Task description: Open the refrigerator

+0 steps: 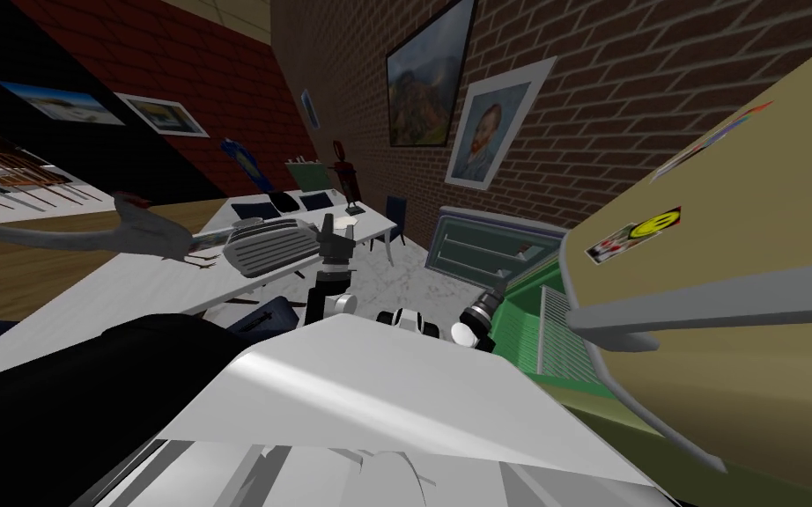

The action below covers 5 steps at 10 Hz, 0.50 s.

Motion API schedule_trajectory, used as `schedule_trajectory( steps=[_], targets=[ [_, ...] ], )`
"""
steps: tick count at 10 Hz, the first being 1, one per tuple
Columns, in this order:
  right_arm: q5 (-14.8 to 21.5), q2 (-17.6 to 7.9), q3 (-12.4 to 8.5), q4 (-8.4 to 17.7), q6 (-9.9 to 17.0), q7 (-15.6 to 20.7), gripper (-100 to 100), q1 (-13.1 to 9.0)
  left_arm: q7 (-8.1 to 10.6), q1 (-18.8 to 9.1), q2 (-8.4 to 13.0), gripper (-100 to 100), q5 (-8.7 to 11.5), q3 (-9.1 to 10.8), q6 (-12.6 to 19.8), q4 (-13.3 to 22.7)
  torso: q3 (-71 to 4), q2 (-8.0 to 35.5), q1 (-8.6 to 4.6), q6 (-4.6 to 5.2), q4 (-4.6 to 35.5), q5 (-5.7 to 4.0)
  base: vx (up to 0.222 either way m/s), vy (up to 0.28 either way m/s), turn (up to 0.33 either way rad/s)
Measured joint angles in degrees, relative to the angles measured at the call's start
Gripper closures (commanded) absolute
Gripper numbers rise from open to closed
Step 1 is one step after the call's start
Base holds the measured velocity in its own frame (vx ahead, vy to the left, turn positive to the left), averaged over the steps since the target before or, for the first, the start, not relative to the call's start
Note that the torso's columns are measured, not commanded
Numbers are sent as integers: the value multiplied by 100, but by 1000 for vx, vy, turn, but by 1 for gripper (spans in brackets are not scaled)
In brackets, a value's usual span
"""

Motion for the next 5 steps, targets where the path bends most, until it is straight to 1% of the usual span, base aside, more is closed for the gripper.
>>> schedule_trajectory(
  steps=[3,4,5],
  targets=[
    [-156,127,7,-354,292,407,-100,-1,0,0,0,0,0,0,0,0,2,3,-3,0,1,-1,-4,2,-59],
    [-196,172,23,-466,381,541,-100,3,0,0,0,0,0,0,0,0,3,5,-4,0,2,-1,0,0,0],
    [-200,176,25,-478,400,570,0,2,0,0,0,0,0,0,0,0,3,5,-5,-1,1,-2,0,0,0]
  ],
)
